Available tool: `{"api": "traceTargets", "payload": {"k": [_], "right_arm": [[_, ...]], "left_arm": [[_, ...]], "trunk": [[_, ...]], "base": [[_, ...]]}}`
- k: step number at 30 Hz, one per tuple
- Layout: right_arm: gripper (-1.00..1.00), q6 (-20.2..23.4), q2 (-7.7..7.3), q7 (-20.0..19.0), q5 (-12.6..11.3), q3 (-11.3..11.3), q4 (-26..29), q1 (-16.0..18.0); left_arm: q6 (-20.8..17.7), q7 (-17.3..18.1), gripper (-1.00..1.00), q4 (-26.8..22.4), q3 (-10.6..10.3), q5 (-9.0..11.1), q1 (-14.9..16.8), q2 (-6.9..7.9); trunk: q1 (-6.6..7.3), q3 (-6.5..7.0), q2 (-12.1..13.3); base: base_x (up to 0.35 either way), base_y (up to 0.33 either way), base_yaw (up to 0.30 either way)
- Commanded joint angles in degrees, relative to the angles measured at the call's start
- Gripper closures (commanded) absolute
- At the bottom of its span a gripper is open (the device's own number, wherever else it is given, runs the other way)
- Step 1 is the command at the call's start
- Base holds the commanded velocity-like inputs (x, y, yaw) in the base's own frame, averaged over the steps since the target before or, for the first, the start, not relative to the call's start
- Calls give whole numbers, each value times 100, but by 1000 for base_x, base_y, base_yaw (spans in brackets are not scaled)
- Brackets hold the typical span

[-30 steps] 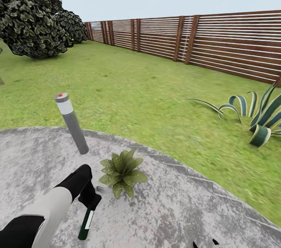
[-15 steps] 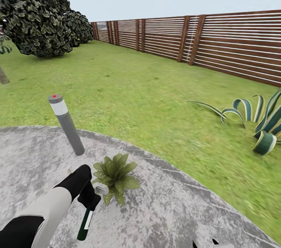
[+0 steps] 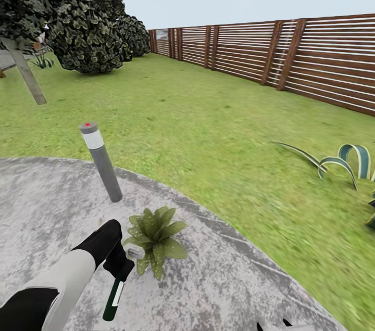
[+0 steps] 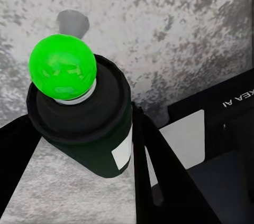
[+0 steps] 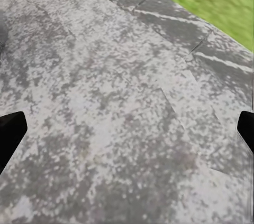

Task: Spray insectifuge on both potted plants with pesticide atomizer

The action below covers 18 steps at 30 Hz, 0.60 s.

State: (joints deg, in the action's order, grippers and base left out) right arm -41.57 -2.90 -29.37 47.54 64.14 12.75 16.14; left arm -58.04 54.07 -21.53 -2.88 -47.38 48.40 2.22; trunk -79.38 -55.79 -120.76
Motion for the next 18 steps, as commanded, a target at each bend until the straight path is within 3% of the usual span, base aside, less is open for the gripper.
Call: {"api": "traceTargets", "payload": {"k": [1,10,18], "right_arm": [[-100,-9,0,-51,10,47,0,5],[-100,-9,0,-52,10,55,4,3],[-100,-9,0,-52,10,55,3,3]], "left_arm": [[-29,48,100,-9,-29,-26,3,7],[-28,43,100,-9,-35,-32,-10,25],[-31,42,100,-9,-31,-28,-9,24]], "trunk": [[1,-5,-2],[1,-5,-2],[1,-5,-2]], "base": [[0,-264,48],[0,-210,21],[0,-8,253]]}}
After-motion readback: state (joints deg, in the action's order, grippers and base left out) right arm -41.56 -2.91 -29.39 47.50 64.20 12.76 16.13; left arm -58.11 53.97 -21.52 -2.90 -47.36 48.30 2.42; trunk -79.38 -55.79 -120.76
